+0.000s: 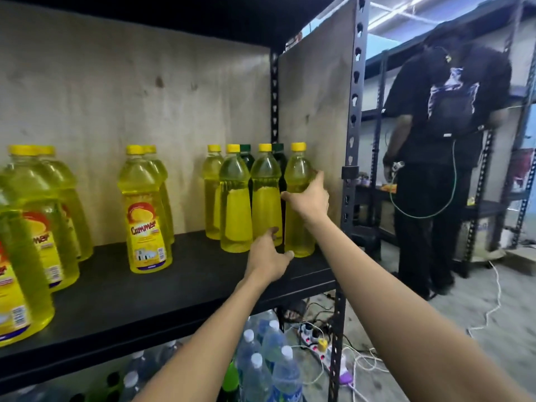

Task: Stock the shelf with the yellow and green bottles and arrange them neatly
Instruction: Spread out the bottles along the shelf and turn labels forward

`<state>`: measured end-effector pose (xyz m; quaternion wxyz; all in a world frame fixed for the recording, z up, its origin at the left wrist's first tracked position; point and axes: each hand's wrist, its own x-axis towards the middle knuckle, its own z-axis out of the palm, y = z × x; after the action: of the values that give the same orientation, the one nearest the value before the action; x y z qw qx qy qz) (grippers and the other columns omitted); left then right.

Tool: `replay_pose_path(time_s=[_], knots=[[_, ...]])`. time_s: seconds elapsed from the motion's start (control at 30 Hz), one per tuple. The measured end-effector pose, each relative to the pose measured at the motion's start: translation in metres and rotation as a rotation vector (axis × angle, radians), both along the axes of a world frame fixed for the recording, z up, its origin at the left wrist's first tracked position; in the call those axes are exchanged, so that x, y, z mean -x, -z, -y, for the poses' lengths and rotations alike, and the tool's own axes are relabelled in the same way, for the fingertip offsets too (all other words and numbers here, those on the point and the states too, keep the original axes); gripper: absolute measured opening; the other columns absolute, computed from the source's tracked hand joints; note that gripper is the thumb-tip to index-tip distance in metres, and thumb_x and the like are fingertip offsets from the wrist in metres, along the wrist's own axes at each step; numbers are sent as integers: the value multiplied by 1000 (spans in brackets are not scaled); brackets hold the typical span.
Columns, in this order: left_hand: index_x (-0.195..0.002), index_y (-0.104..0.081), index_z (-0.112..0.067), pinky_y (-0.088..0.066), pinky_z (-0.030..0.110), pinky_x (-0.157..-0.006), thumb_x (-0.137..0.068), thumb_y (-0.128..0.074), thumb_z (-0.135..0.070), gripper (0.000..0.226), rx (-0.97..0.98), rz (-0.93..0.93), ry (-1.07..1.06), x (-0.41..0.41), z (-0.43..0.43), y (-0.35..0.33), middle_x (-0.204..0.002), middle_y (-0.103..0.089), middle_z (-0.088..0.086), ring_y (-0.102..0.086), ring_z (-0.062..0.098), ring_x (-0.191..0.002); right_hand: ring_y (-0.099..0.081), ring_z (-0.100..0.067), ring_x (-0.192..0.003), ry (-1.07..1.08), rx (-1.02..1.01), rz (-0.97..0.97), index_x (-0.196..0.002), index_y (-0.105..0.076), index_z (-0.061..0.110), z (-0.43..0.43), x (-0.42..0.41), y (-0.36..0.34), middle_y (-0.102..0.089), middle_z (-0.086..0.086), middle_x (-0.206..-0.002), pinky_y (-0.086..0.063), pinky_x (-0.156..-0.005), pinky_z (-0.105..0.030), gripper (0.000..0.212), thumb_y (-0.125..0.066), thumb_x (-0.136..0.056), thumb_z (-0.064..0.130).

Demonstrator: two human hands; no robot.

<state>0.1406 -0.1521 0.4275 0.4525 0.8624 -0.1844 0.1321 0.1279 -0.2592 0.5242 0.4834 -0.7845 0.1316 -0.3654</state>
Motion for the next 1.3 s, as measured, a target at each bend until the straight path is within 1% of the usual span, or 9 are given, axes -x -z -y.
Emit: replay_pose_path(time_s=[0.2, 0.43, 0.53, 0.6, 0.73, 0.87, 1.03, 1.2, 1.3], knots=[[-148, -39, -18, -48, 41, -103, -84, -76, -29, 75, -3, -33, 13, -9, 6, 6, -139, -55, 3, -53, 22, -126, -49, -36, -131, -36, -37, -85, -147, -34, 13, 13, -8, 3, -51, -13, -141, -47, -103, -51, 91, -82, -75, 40], [-150, -37, -16, -48, 34, -102, -76, -81, -40, 89, 92, -27, 51, 5, -8, 1, -139, -56, 2, -52, 19, -128, -63, -26, -108, 86, 75, 82, -123, -54, 18, -21, 34, 8, -67, -4, -116, -49, -86, -35, 67, -85, -70, 43], [-145, -43, -21, -49, 28, -99, -71, -85, -38, 87, 158, 10, 105, 26, -30, -6, -132, -61, -6, -56, 12, -123, -65, -22, -105, 78, 115, 132, -126, -54, 21, -42, 49, 9, -69, 0, -113, -49, -84, -32, 73, -87, -65, 45], [-134, -50, -29, -53, 27, -94, -70, -86, -36, 73, 187, 17, 135, 37, -46, -9, -119, -66, -12, -62, 8, -113, -65, -22, -104, 53, 107, 130, -124, -54, 23, -58, 55, 9, -69, 2, -111, -50, -83, -32, 75, -88, -62, 49], [-126, -53, -30, -49, 13, -68, -74, -83, -38, 61, 211, 43, 71, 52, -86, -15, -104, -68, -15, -63, 2, -92, -65, -25, -106, -1, 73, 96, -124, -51, 26, -99, 60, 9, -69, 0, -111, -52, -84, -37, 82, -87, -57, 57], [-129, -53, -30, -48, 15, -76, -75, -83, -36, 62, 202, 59, 0, 57, -132, -15, -109, -68, -16, -64, 5, -103, -64, -28, -106, -49, 102, 71, -128, -46, 23, -140, 62, 7, -68, -4, -110, -49, -75, -34, 90, -86, -56, 59], [-131, -47, -30, -41, -1, -67, -78, -81, -32, 63, 150, 77, -42, 63, -188, -22, -107, -55, -23, -56, 2, -106, -66, -29, -100, -109, 119, 42, -123, -42, 21, -190, 60, 3, -66, -2, -101, -54, -73, -38, 93, -86, -53, 63], [-142, -45, -26, -46, 12, -81, -74, -83, -40, 78, 119, 44, -83, 57, -238, -23, -118, -64, -13, -61, 9, -113, -65, -32, -105, -168, 135, 27, -114, -39, 21, -230, 53, -1, -65, -5, -111, -48, -73, -37, 90, -87, -50, 63], [-143, -43, -24, -46, 6, -79, -76, -82, -39, 79, 112, 21, -65, 54, -257, -24, -117, -59, -17, -56, 1, -110, -64, -33, -105, -169, 162, 27, -113, -39, 20, -248, 49, 0, -65, -7, -112, -47, -73, -38, 90, -85, -51, 65]])
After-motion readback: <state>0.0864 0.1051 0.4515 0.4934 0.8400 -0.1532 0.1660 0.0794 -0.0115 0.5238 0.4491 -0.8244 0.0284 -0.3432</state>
